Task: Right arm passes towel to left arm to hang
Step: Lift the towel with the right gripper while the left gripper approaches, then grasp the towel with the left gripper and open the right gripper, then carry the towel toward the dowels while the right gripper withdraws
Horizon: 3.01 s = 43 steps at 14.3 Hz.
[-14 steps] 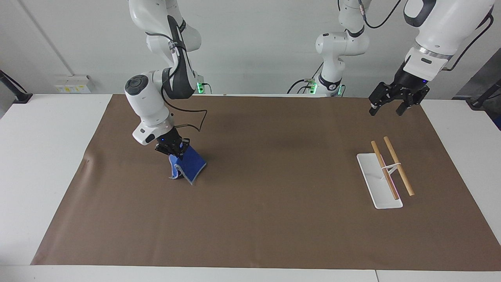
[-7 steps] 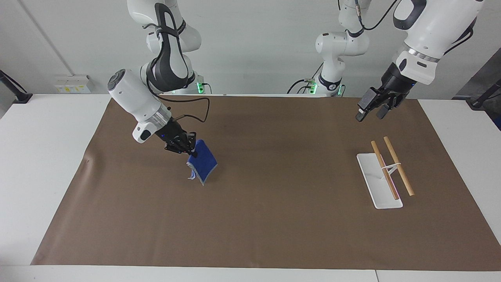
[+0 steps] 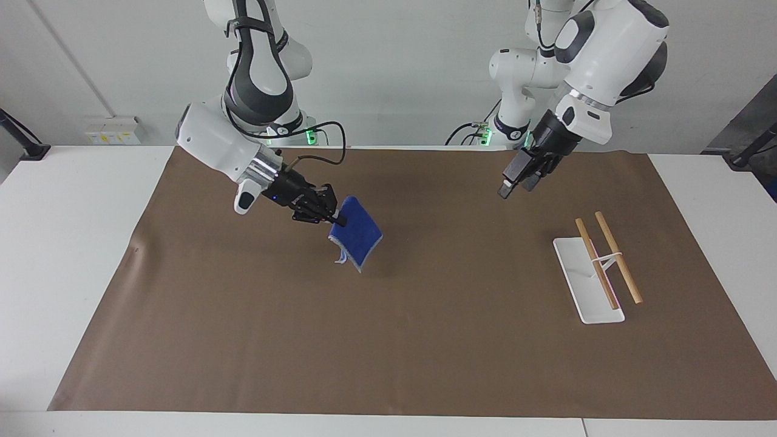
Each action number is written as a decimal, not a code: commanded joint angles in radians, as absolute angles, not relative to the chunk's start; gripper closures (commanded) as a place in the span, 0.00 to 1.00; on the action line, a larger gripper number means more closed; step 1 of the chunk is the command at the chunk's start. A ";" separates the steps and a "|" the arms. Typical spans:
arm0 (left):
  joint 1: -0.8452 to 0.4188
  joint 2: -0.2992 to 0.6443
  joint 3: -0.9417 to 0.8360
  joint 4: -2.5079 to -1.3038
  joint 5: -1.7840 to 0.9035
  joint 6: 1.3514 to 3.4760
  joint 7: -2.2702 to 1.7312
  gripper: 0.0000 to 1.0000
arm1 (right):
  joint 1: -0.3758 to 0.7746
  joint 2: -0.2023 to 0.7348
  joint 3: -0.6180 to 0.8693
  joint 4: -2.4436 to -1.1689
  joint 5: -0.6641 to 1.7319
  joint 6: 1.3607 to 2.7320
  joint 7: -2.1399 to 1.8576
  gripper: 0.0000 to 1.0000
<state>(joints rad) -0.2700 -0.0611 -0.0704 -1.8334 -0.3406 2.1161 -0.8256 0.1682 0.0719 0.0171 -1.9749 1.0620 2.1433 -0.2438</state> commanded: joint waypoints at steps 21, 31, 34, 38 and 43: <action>-0.618 -0.043 -0.057 -2.086 -0.581 2.829 -1.457 0.39 | 0.160 0.003 0.101 -1.993 1.489 2.112 -0.253 1.00; -0.580 -0.048 -0.051 -2.082 -0.571 2.824 -1.445 1.00 | 0.161 0.002 0.101 -1.991 1.474 2.160 -0.247 0.93; -0.568 -0.049 -0.049 -2.088 -0.569 2.823 -1.414 1.00 | 0.161 -0.009 0.101 -1.991 1.421 2.222 -0.247 0.00; -0.485 -0.046 -0.049 -2.089 -0.566 2.827 -1.388 1.00 | 0.166 -0.009 0.098 -1.983 1.121 2.292 -0.175 0.00; -0.362 -0.049 -0.049 -2.117 -0.566 2.829 -1.270 1.00 | 0.150 -0.014 0.091 -1.973 0.541 2.295 0.046 0.00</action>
